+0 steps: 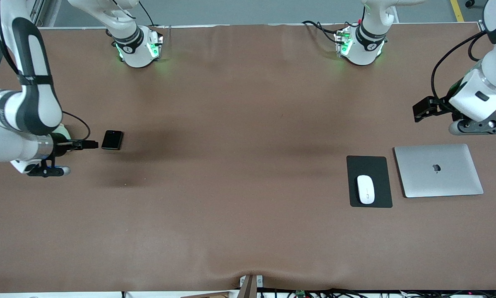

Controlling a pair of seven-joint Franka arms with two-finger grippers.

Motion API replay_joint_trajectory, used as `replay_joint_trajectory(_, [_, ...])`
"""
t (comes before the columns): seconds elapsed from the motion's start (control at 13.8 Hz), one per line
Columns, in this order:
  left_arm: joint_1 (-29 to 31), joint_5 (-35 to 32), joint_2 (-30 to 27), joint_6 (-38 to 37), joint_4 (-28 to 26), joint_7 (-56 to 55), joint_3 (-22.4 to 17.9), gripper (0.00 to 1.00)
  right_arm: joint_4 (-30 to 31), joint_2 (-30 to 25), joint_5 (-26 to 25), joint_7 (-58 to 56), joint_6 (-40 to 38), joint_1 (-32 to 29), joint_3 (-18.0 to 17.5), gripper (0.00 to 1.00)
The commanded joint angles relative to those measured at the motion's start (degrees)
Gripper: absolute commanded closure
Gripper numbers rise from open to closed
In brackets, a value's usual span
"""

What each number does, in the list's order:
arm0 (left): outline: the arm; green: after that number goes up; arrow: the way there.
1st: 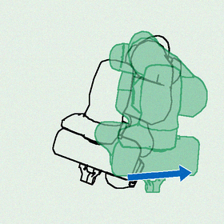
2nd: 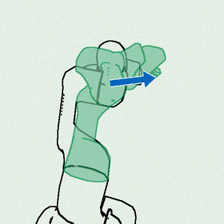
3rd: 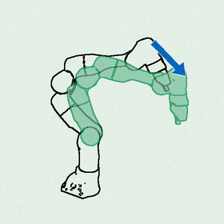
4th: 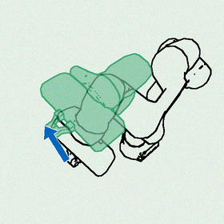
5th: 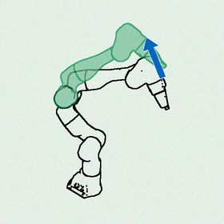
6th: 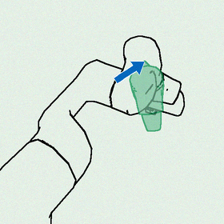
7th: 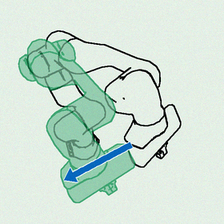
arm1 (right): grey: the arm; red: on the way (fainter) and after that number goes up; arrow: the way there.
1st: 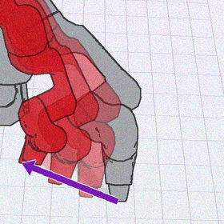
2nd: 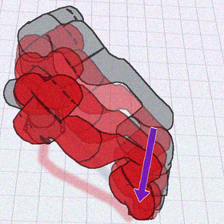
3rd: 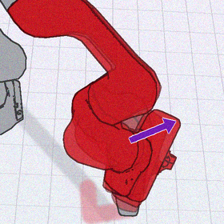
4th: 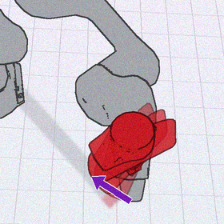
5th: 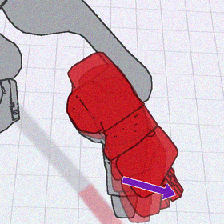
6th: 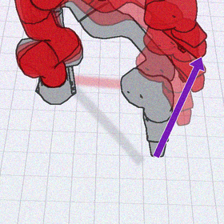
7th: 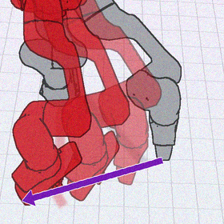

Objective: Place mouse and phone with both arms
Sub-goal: 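Set the black phone beside the plush toy and open the right gripper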

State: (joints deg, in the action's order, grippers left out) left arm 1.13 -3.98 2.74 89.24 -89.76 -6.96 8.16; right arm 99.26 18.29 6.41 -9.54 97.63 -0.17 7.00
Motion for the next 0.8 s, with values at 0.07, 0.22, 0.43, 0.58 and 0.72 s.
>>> replay_joint_trajectory(0.07, [1.59, 0.98, -3.00, -0.99, -0.51, 1.25, -0.24, 0.00, -12.48, 0.43, 0.36, -0.65, -5.15, 1.40, -0.32, 0.00])
replay_joint_trajectory(0.22, [0.98, 1.16, -4.23, -1.52, -1.20, 4.22, -1.47, 0.00, -20.55, 1.65, -0.08, -0.74, -11.38, 0.88, -0.41, 0.00])
replay_joint_trajectory(0.43, [0.89, 3.87, -5.99, -2.13, -2.70, 6.08, -2.17, 0.00, -27.70, 2.19, -0.35, -0.74, -12.46, 0.61, -0.41, 0.00])
replay_joint_trajectory(0.58, [0.71, 5.38, -6.26, -3.01, -2.44, 6.26, -2.80, 0.00, -31.57, 2.10, -0.43, -0.57, -12.55, 0.52, -0.41, 0.00])
replay_joint_trajectory(0.72, [1.32, 5.38, -6.17, -3.10, -2.35, 8.53, -2.97, 0.00, -31.84, -0.34, 0.00, -0.56, -15.16, 0.61, -0.32, 0.00])
